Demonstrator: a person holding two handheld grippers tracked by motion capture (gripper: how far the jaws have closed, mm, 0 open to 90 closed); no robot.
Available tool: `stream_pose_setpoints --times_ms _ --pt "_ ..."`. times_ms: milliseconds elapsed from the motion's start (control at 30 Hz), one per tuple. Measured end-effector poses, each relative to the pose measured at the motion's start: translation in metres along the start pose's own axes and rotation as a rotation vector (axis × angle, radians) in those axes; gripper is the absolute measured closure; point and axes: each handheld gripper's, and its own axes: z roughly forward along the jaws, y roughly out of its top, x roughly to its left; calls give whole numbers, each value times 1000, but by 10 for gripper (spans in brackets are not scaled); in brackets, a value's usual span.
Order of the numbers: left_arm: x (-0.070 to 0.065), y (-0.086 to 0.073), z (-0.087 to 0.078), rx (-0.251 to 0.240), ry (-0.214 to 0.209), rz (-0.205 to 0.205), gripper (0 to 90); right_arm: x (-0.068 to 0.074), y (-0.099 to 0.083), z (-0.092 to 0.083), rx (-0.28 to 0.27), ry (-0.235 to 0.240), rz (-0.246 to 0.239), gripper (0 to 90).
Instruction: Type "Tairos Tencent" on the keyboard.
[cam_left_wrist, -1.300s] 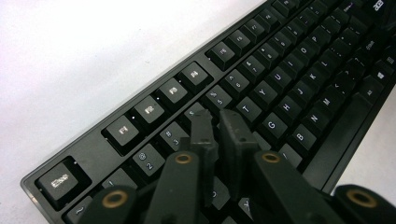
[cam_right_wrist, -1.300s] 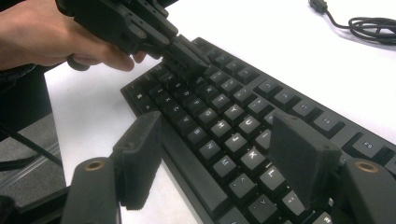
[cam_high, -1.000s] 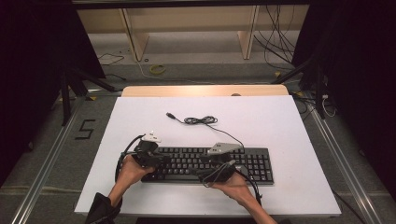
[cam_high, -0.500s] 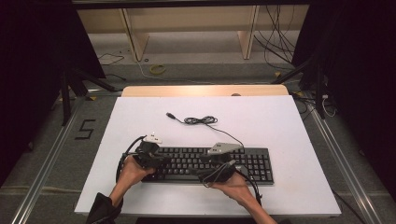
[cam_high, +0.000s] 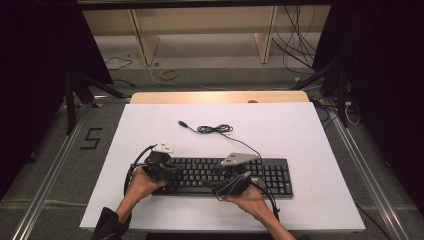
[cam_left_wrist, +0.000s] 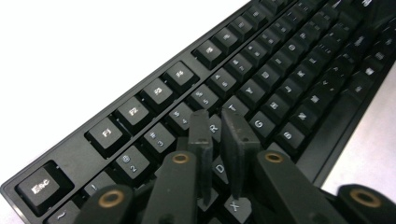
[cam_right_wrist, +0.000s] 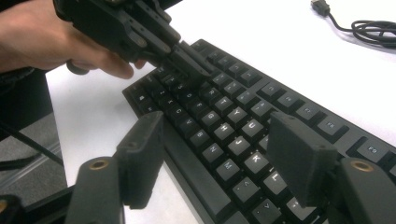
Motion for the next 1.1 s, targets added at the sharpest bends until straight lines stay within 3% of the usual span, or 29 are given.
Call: stream_pose_setpoints --times_ms 233,567,1100 --pt "-3 0 -7 -34 -14 -20 685 2 0 5 35 -19 -12 482" --pt "-8 -3 -14 -80 -3 -48 519 3 1 12 68 -46 -29 637" --pt "-10 -10 -24 -140 -33 -78 392 4 3 28 102 -34 -54 896"
